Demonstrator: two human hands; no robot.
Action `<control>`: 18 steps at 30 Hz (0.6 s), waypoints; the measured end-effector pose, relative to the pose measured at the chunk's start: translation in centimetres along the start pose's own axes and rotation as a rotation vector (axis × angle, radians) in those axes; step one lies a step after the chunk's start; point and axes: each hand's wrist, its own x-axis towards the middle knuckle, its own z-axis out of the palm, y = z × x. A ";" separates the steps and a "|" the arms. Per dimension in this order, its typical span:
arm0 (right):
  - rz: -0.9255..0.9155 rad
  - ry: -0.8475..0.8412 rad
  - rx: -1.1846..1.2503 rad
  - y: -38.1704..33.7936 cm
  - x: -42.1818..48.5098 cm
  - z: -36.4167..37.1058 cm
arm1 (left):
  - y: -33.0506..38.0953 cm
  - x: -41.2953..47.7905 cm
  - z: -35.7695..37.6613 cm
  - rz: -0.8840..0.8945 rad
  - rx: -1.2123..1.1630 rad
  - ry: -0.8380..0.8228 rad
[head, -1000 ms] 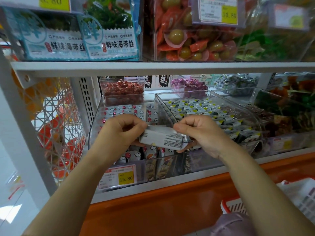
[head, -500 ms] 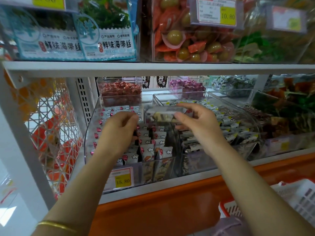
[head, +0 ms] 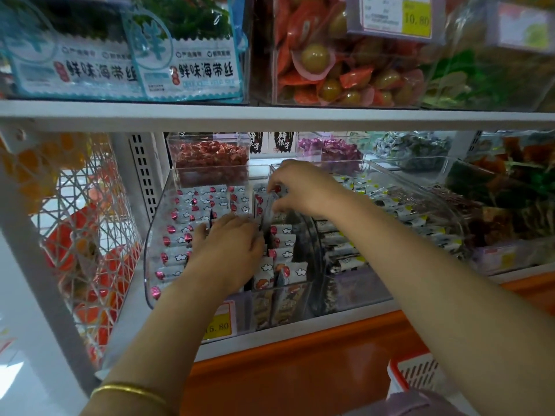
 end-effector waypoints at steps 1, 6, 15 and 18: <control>-0.010 -0.033 -0.055 -0.1 0.4 0.2 | 0.1 -0.1 0.0 0.002 -0.009 0.005; -0.115 -0.310 -0.224 -0.5 1.8 2.1 | 0.0 0.0 -0.3 -0.003 -0.029 0.008; -0.014 -0.132 0.045 0.5 3.7 0.9 | -0.5 -0.2 -1.2 -0.042 -0.029 0.024; -0.029 -0.089 -0.036 0.3 4.6 1.5 | -0.6 -0.3 -1.4 -0.044 -0.038 0.024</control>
